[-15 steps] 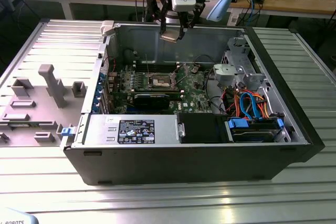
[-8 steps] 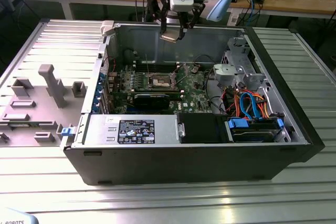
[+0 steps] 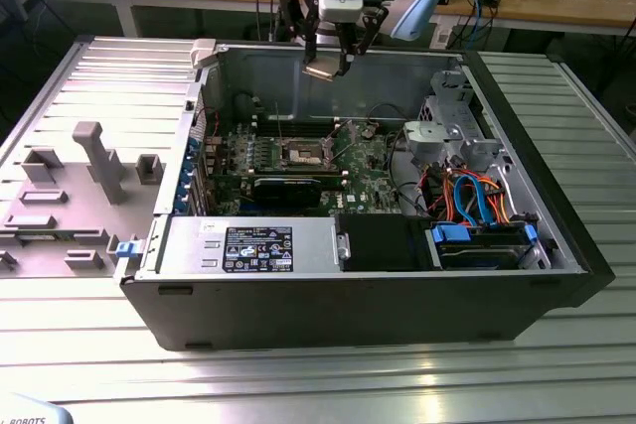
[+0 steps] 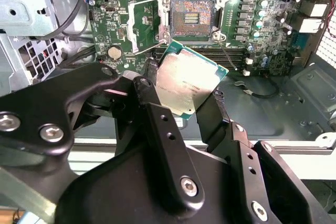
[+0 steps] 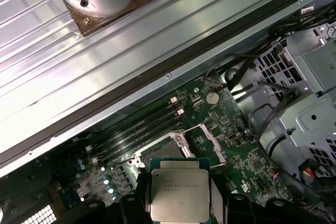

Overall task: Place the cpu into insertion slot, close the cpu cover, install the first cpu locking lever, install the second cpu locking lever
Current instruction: 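Place the cpu into insertion slot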

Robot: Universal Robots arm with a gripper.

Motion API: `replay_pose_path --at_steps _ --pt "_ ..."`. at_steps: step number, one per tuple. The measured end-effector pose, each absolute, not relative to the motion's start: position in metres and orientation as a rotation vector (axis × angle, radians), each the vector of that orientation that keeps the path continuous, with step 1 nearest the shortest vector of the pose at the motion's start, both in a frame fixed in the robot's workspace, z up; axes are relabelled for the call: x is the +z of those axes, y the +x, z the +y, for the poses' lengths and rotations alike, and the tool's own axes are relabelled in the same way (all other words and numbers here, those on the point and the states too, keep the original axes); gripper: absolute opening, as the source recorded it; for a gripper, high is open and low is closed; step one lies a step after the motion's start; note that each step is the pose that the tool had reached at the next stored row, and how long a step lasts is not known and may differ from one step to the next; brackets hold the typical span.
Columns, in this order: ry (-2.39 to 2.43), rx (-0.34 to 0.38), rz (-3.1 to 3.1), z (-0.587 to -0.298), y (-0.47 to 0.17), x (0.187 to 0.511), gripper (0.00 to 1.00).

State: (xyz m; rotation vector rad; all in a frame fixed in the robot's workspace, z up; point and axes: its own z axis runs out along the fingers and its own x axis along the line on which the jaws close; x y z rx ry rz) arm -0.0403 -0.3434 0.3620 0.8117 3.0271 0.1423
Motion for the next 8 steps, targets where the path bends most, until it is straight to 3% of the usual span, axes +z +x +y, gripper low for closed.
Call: replay_pose_path --at_steps 8 --pt "0.822 0.142 3.024 -0.3434 -0.0403 0.3620 0.54"
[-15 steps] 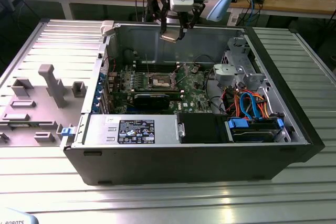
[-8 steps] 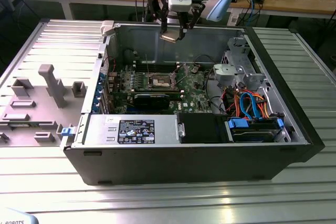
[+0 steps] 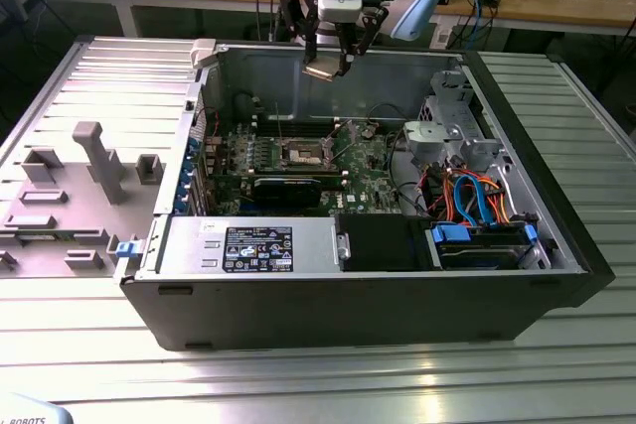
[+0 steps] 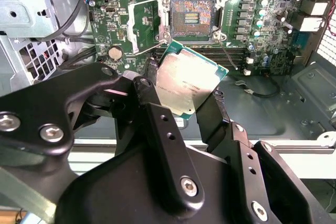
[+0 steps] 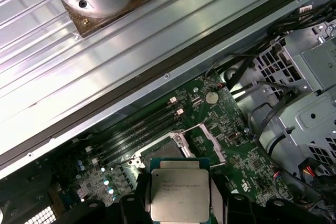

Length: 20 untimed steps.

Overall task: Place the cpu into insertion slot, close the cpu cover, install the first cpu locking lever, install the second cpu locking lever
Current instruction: 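Place the cpu into insertion slot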

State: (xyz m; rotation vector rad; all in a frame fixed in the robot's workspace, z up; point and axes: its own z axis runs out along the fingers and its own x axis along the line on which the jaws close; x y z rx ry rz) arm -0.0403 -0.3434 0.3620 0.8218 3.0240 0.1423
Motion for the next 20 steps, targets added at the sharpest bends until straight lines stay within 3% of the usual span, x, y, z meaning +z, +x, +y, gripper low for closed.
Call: replay_pose_path --at_steps 20 --pt "0.912 0.142 2.995 -0.3434 -0.0407 0.3607 0.54"
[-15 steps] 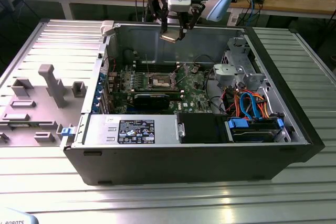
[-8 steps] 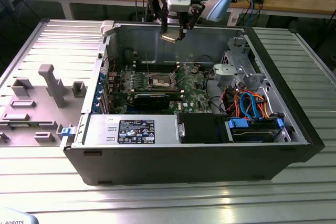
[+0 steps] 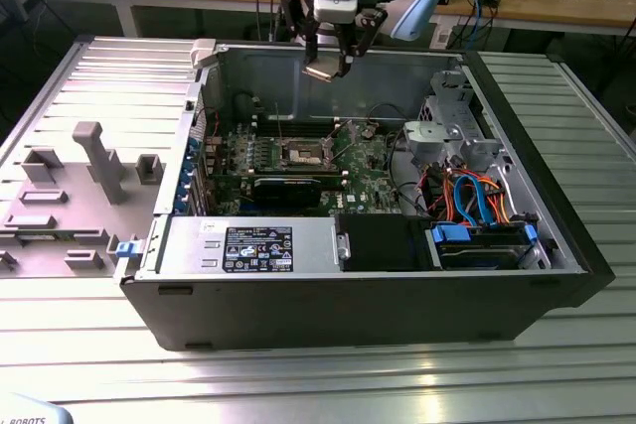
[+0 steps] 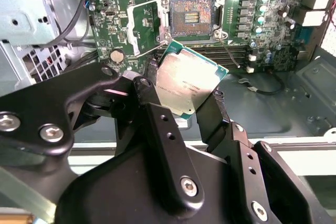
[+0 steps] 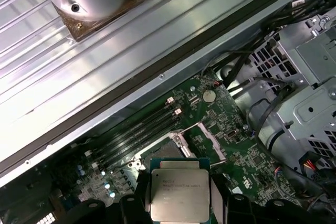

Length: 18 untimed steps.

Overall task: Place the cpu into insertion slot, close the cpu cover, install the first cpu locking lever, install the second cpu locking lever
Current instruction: 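Place the cpu into insertion slot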

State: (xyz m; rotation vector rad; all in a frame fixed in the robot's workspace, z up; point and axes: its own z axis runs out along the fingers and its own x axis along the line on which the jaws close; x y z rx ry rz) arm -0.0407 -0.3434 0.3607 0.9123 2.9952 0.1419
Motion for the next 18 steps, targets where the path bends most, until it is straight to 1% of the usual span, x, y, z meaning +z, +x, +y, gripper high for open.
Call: replay_pose_path --at_steps 10,18 --pt "1.093 0.141 2.928 -0.3434 -0.0407 0.3588 0.54" --pt "1.107 0.140 2.922 -0.3434 -0.0408 0.3585 0.54"
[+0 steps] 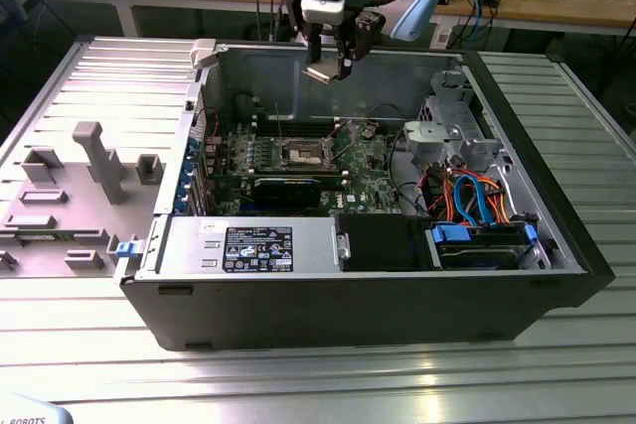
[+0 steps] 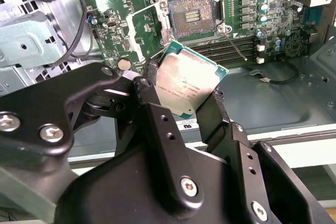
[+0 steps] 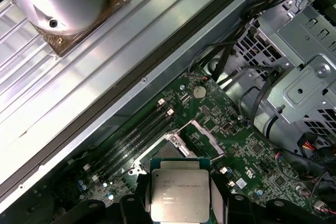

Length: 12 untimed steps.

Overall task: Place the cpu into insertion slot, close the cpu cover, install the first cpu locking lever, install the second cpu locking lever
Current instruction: 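Place the cpu into insertion slot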

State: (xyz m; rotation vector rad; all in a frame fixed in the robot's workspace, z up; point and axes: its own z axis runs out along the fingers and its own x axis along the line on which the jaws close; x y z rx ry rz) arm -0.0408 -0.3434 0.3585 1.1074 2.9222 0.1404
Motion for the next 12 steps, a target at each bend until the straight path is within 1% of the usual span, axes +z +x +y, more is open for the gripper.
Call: replay_pose_path --at_steps 7,12 --pt "1.126 0.140 2.914 -0.3434 -0.0409 0.3584 0.54" --pt "1.273 0.138 2.848 -0.3434 -0.0409 0.3572 0.54"
